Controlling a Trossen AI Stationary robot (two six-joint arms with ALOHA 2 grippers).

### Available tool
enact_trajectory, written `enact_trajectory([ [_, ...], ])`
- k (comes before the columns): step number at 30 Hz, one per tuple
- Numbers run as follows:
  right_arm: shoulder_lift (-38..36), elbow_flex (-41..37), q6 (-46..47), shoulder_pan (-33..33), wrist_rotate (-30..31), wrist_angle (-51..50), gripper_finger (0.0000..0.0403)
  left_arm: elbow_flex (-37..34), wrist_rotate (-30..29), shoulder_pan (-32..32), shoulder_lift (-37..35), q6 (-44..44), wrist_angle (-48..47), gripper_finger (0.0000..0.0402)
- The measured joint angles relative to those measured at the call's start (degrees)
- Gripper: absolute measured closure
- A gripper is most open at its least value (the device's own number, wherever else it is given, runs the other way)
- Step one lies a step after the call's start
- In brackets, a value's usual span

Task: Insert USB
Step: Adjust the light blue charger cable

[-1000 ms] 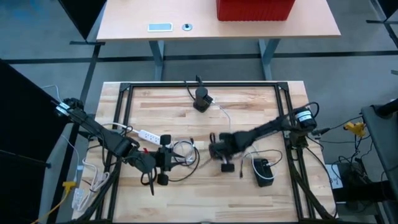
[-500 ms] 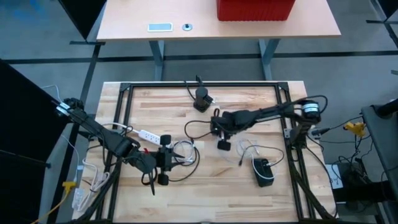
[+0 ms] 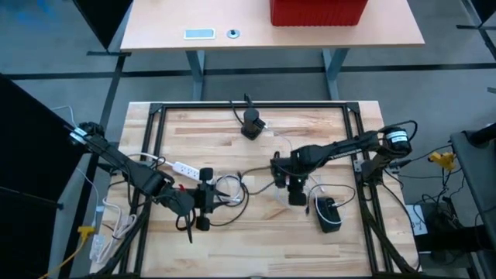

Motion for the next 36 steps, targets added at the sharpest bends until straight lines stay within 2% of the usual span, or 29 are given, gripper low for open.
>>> enact_trajectory([
  [7, -1.03, -0.53, 7.57, 4.47, 11.11, -1.13, 0.0403, 0.00, -0.02, 0.09, 0.00, 1.04, 1.02, 0.0332],
  [12, 0.35, -0.70, 19.67, 7.62, -3.10, -0.03, 0.0403, -0.02, 0.02, 0.09, 0.00, 0.08, 1.09, 0.0332],
  [15, 1.11, -0.74, 25.45, 10.82, -9.14, 4.05, 0.0403, -0.02, 0.04, 0.09, 0.00, 0.00, 1.10, 0.0332],
  [18, 1.87, -0.76, 29.73, 13.76, -13.25, 15.08, 0.0403, -0.02, 0.04, 0.09, 0.00, -0.11, 1.18, 0.0332],
  [22, 1.99, -0.04, 30.07, 16.24, -15.06, 35.86, 0.0403, -0.02, 0.04, 0.09, 0.00, -0.11, 1.59, 0.0332],
  [24, 1.91, 1.28, 28.88, 16.42, -15.03, 42.47, 0.0403, -0.02, 0.04, 0.09, 0.00, -0.13, 1.69, 0.0332],
  [27, 1.84, 3.97, 23.98, 15.94, -13.63, 43.71, 0.0403, -0.02, 0.09, 0.09, 0.00, -0.21, 2.13, 0.0332],
  [30, 1.83, 5.44, 21.09, 15.04, -9.12, 40.54, 0.0403, -0.02, 0.18, 0.08, 0.00, -0.60, 2.49, 0.0332],
  [36, 1.82, 6.00, 22.09, 13.68, -0.80, 29.76, 0.0403, -0.02, 0.18, -0.01, 0.00, -1.14, 2.36, 0.0332],
])
